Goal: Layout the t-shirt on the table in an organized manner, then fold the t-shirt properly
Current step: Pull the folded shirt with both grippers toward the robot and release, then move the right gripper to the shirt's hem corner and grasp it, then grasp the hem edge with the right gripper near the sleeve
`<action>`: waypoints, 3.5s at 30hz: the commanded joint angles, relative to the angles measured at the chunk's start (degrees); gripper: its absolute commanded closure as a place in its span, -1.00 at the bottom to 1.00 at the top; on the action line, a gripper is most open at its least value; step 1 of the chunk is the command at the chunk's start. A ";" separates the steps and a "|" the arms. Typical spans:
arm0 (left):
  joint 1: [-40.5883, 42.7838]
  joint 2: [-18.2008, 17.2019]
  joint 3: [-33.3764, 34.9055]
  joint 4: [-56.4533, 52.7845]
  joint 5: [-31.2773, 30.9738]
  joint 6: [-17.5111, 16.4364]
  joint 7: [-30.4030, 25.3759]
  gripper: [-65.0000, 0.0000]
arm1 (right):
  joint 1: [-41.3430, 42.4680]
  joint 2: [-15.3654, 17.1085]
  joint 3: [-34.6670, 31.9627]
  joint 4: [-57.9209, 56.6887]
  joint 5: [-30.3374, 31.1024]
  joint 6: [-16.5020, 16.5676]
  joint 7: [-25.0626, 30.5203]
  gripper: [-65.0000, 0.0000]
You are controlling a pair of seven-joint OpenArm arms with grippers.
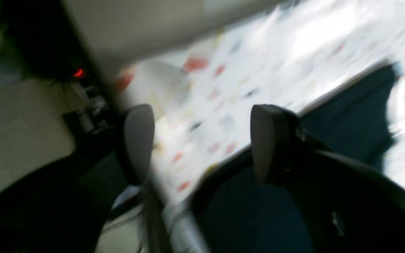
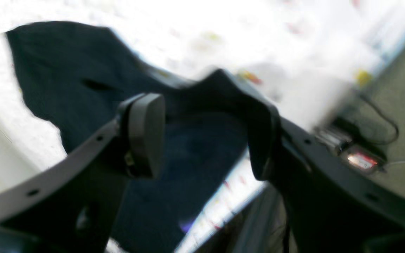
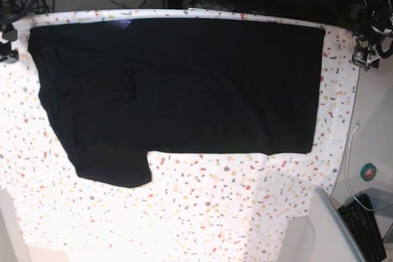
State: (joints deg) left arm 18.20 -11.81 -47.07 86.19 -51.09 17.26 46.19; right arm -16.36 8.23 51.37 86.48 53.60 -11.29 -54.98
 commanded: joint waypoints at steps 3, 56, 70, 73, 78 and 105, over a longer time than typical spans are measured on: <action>-3.03 -4.05 0.52 2.29 -0.65 -0.77 -0.17 -0.14 | 3.83 6.06 -7.37 -0.81 0.77 1.22 5.71 -0.06; -12.44 -11.79 28.21 -6.94 17.29 -7.63 -7.21 0.69 | 35.30 20.30 -76.12 -35.00 0.86 8.52 35.86 1.00; -12.53 -11.79 28.21 -6.94 17.29 -7.63 -7.21 0.69 | 17.99 19.77 -58.28 -6.26 0.86 -3.44 22.85 1.00; -12.53 -11.79 28.21 -6.94 17.29 -7.63 -7.21 0.69 | 14.03 18.54 -56.17 -2.04 0.86 -5.72 22.50 1.00; -12.53 -11.79 28.21 -6.94 17.29 -7.63 -7.21 0.69 | 9.11 15.90 -55.46 1.74 0.86 -6.69 22.50 1.00; -11.73 -11.88 19.86 -6.94 17.38 -7.63 -7.21 0.69 | 36.27 10.45 -51.95 -39.14 0.77 0.78 25.13 0.01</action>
State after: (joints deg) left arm 7.01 -22.39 -26.70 78.46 -33.61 9.85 40.07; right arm 18.26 17.91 -0.86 46.57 54.04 -11.07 -30.22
